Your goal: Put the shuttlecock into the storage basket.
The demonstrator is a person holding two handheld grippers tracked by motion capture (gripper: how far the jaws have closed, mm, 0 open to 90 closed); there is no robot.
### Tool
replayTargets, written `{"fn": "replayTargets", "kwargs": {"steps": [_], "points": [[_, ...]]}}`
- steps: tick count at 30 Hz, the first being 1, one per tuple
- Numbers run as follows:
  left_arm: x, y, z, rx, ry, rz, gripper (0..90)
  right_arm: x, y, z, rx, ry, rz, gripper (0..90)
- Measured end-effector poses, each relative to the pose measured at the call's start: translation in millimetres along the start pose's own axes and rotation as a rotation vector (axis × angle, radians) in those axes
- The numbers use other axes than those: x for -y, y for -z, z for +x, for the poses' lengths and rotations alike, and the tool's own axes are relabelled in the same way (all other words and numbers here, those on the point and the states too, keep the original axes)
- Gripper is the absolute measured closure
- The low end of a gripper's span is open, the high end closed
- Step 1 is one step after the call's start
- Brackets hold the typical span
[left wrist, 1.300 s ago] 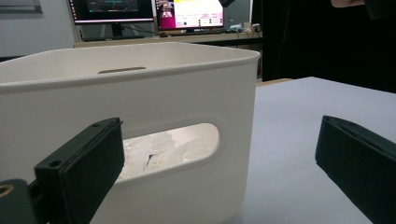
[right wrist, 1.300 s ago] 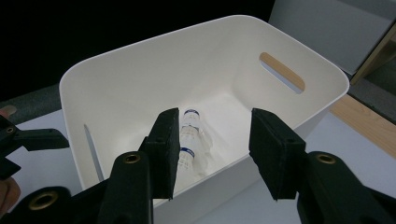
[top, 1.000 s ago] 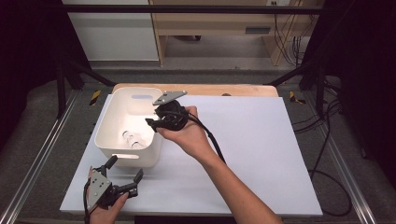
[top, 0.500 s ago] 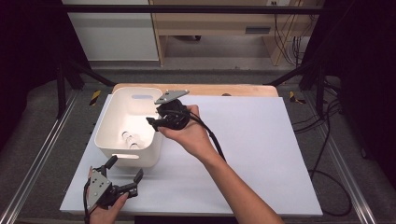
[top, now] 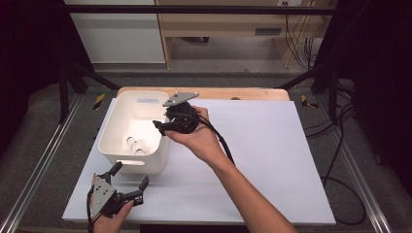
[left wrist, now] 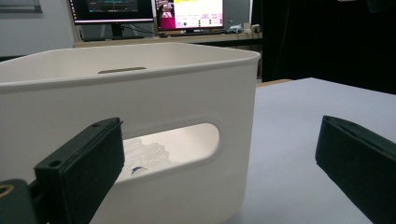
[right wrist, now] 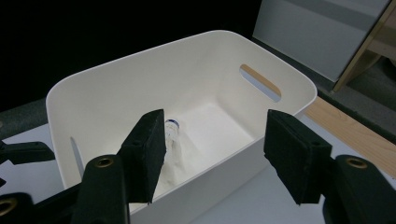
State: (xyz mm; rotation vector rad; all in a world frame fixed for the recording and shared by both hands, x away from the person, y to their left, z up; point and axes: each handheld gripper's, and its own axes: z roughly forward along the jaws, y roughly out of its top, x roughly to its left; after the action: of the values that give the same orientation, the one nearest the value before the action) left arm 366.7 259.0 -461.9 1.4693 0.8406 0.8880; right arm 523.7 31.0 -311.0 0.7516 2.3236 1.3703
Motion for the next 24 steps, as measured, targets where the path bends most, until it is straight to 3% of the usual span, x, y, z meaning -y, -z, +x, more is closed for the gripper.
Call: {"fn": "replayTargets", "kwargs": {"steps": [4,13,24], "points": [[0.0,-0.2,-0.2,0.0,0.0,0.001,1.4,-0.1,-0.1,-1.1,0.012,-0.005,-0.002,31.9],[0.0,-0.2,0.7,-0.003,0.004,-0.001,1.3,2.1,-5.2,-4.9,0.052,-0.024,0.011,7.6],[0.1,-1.2,-0.9,0.003,0.003,0.001,1.3,1.3,2.4,-5.9,0.06,-0.015,-0.065,4.9]]}}
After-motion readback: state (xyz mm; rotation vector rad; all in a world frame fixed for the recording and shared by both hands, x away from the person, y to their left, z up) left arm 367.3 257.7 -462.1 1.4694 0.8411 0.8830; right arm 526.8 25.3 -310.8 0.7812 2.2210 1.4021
